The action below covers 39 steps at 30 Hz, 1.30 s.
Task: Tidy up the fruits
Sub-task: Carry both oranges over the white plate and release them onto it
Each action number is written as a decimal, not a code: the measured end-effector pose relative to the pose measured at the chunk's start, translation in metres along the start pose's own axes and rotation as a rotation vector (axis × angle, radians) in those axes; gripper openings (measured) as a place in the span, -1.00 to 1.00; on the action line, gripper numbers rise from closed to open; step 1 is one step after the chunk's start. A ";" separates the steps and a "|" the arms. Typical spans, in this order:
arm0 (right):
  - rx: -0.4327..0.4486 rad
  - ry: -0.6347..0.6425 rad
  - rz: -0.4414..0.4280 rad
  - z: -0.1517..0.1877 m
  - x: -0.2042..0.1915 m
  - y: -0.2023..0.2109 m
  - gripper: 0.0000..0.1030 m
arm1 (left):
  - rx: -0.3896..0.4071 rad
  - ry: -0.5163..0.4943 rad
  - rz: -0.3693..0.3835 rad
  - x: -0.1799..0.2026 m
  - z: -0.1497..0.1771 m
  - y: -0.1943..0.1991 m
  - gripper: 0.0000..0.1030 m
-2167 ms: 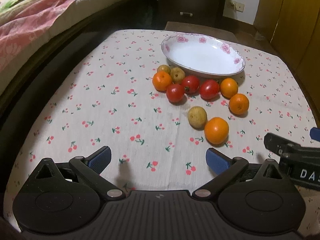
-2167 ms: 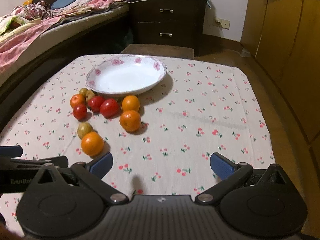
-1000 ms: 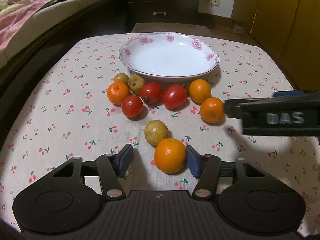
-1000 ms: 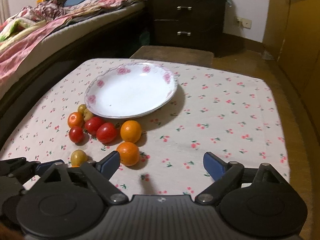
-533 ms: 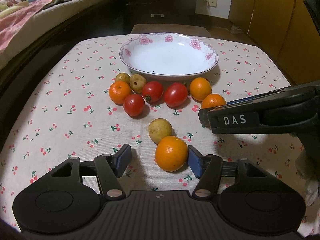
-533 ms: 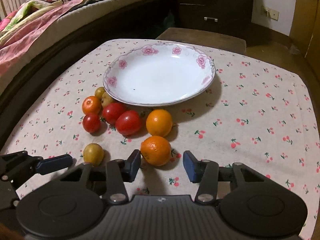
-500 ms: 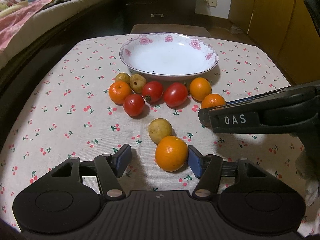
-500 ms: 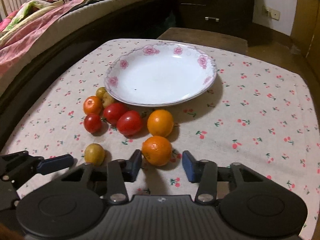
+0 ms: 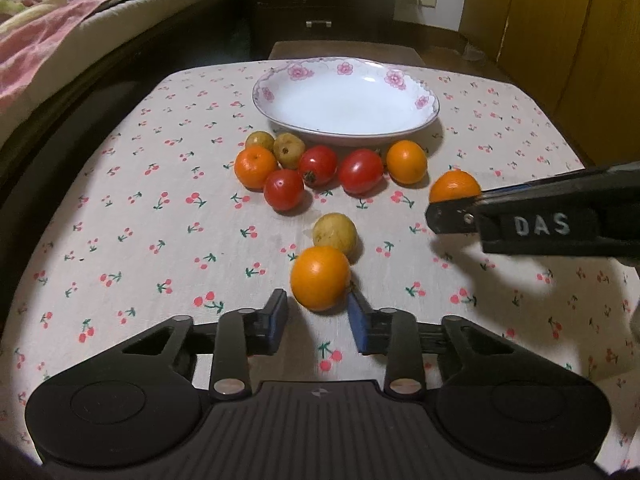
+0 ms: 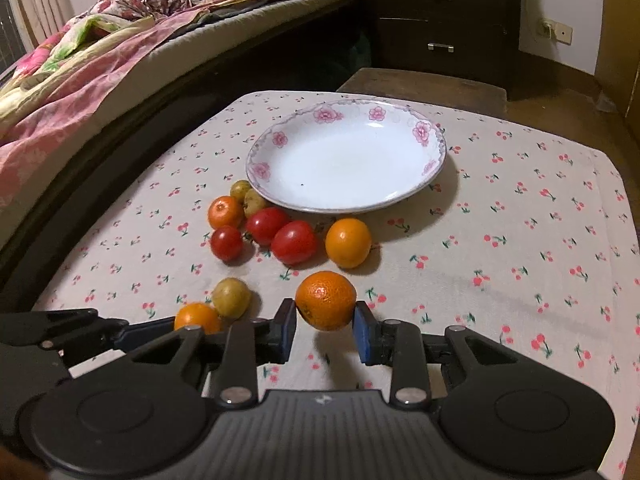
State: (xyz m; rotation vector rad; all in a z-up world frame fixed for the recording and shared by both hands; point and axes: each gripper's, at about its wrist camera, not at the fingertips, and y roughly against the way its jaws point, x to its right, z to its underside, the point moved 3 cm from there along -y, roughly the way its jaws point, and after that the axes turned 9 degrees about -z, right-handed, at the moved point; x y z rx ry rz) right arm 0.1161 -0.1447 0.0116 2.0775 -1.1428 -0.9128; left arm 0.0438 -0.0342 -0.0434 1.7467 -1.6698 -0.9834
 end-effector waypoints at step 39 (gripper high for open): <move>0.007 -0.008 -0.012 0.012 -0.009 0.032 -0.52 | 0.037 -0.060 -0.031 0.010 -0.042 0.026 -0.23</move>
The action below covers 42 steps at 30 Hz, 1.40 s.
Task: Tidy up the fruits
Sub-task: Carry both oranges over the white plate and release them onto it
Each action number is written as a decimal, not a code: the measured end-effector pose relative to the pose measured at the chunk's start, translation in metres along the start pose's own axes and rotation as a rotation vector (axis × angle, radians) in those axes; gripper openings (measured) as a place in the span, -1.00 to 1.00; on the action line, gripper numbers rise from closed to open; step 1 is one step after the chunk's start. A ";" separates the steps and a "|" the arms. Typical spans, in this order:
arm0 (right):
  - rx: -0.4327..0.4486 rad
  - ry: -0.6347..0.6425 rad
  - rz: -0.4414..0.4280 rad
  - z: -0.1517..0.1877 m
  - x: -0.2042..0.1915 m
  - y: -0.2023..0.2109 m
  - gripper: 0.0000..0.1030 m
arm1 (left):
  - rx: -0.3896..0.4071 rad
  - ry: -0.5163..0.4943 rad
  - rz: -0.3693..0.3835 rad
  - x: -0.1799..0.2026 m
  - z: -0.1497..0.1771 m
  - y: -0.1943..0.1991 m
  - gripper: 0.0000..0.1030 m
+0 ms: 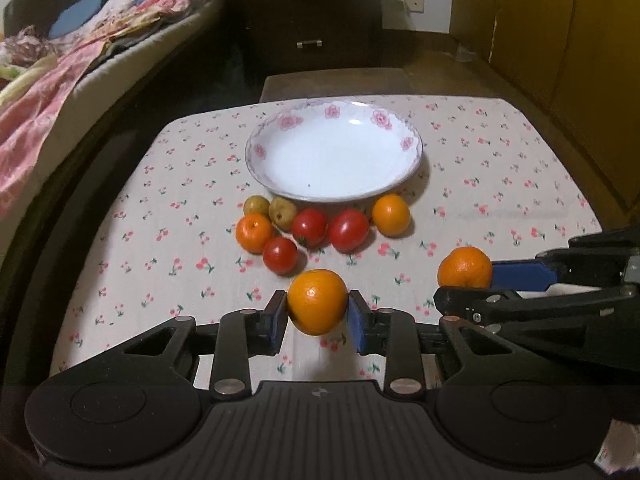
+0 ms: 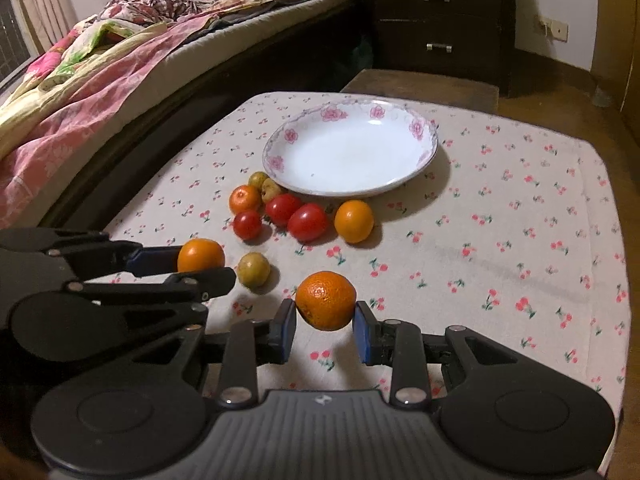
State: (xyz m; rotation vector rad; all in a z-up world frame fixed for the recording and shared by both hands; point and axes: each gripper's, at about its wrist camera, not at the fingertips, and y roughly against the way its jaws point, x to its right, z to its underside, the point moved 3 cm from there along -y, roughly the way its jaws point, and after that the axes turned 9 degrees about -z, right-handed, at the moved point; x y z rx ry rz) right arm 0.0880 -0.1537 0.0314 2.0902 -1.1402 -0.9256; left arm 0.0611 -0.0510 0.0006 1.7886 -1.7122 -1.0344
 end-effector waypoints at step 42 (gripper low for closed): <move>0.043 -0.047 0.092 -0.126 0.063 -0.101 -0.51 | -0.013 0.066 0.005 -0.020 -0.116 -0.123 -0.26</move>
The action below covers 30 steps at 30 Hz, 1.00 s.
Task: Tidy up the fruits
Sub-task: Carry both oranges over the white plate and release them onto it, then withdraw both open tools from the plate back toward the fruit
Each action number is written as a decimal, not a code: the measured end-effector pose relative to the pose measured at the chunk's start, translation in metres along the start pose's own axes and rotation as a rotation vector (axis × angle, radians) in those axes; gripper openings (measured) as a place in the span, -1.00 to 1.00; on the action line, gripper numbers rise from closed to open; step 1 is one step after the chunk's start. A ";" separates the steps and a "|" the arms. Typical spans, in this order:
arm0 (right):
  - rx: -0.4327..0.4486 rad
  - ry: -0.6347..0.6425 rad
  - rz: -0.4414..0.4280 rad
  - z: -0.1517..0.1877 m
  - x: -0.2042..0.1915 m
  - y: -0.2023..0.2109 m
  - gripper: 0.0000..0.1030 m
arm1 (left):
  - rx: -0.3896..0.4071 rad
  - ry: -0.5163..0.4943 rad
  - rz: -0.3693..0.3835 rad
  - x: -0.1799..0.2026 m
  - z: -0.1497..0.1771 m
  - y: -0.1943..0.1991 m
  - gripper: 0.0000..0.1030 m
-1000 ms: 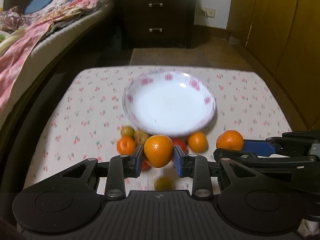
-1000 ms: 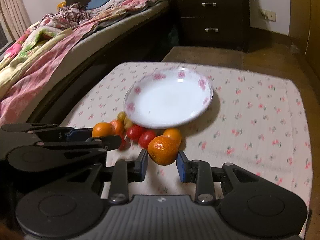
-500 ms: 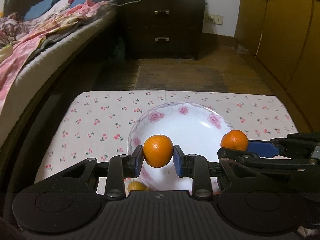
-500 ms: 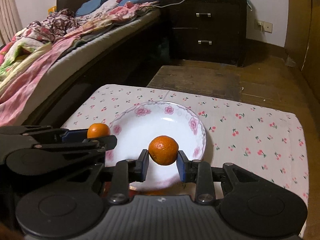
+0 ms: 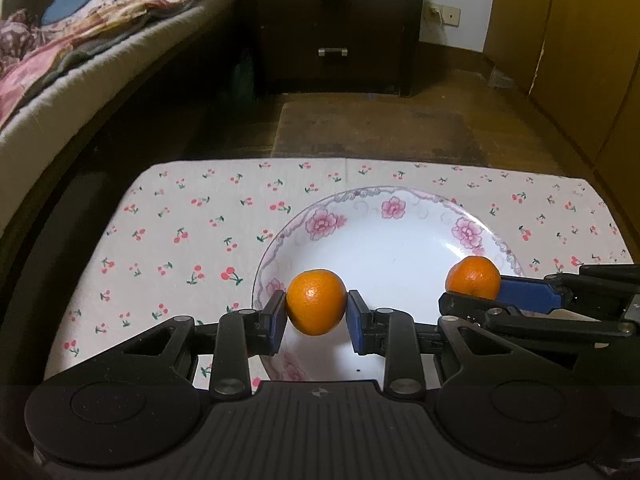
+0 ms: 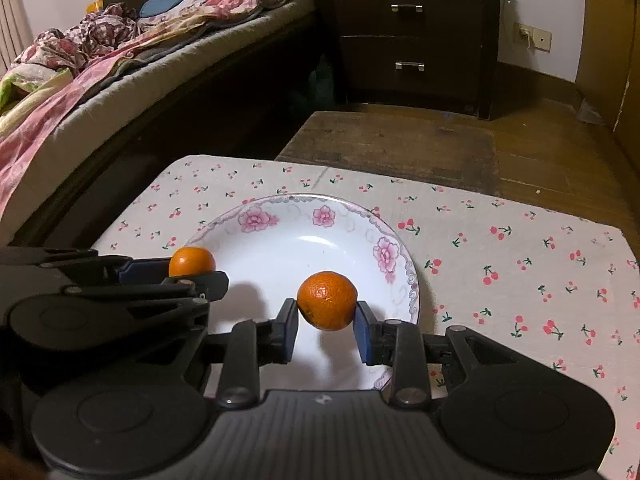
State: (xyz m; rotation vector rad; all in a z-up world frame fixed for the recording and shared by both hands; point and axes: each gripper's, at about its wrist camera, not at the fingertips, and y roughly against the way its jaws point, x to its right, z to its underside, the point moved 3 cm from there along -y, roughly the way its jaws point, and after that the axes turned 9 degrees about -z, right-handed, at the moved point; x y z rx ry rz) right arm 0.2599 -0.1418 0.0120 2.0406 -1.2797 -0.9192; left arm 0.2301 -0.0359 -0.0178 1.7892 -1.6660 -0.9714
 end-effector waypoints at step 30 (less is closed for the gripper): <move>-0.005 0.052 0.043 0.006 0.006 -0.005 -0.46 | 0.014 -0.005 -0.029 0.002 0.002 0.001 0.10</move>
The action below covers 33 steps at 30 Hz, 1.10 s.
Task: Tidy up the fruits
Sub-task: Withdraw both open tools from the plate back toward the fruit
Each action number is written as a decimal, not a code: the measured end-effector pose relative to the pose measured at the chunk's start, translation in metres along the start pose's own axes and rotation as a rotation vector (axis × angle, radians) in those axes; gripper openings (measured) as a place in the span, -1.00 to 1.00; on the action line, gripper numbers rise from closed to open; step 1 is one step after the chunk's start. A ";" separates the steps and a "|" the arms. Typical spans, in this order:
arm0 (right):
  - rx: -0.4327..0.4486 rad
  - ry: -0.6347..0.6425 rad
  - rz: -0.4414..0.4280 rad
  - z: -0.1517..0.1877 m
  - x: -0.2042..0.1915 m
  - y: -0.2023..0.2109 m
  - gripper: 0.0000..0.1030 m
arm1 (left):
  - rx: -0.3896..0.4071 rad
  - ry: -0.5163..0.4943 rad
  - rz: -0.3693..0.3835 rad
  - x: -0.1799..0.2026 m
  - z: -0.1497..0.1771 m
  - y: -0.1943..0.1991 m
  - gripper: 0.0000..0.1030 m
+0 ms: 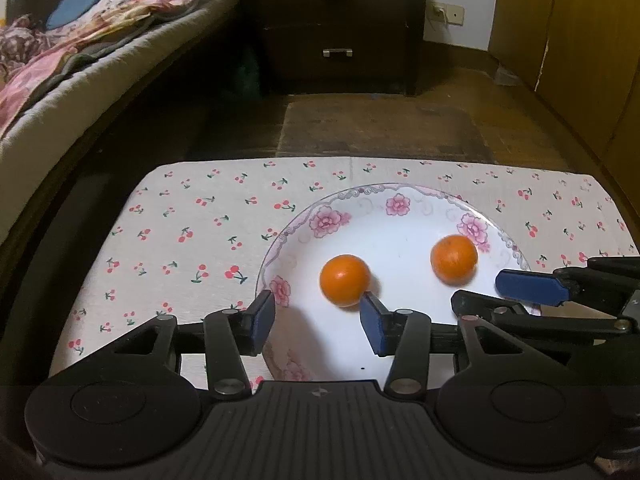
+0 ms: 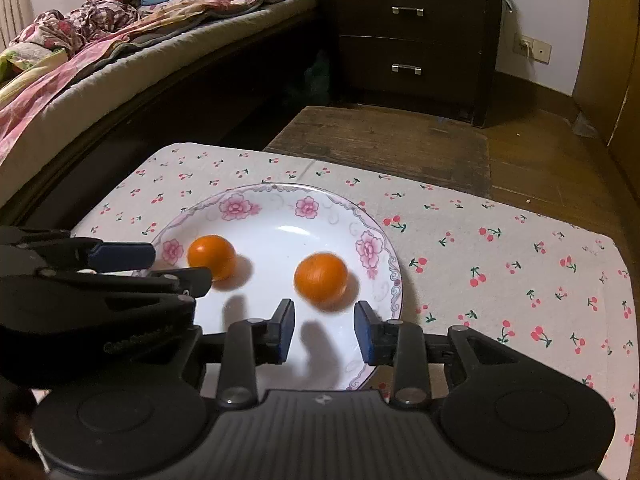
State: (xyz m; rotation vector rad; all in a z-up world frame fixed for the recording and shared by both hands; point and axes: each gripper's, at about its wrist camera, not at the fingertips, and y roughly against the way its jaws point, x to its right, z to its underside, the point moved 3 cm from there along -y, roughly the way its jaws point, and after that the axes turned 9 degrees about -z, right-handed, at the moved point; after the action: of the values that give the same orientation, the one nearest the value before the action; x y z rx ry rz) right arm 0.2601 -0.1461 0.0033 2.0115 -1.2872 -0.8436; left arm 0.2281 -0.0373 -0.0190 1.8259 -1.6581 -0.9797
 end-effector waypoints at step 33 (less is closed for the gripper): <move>0.048 0.049 -0.012 0.012 -0.015 0.047 -0.26 | 0.019 0.077 0.024 -0.018 0.020 0.043 0.40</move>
State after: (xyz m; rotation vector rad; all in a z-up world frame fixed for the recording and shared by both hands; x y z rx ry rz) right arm 0.2206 -0.1504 0.0350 2.0656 -1.2807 -0.7711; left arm 0.1851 -0.0239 0.0038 1.8280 -1.6442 -0.8749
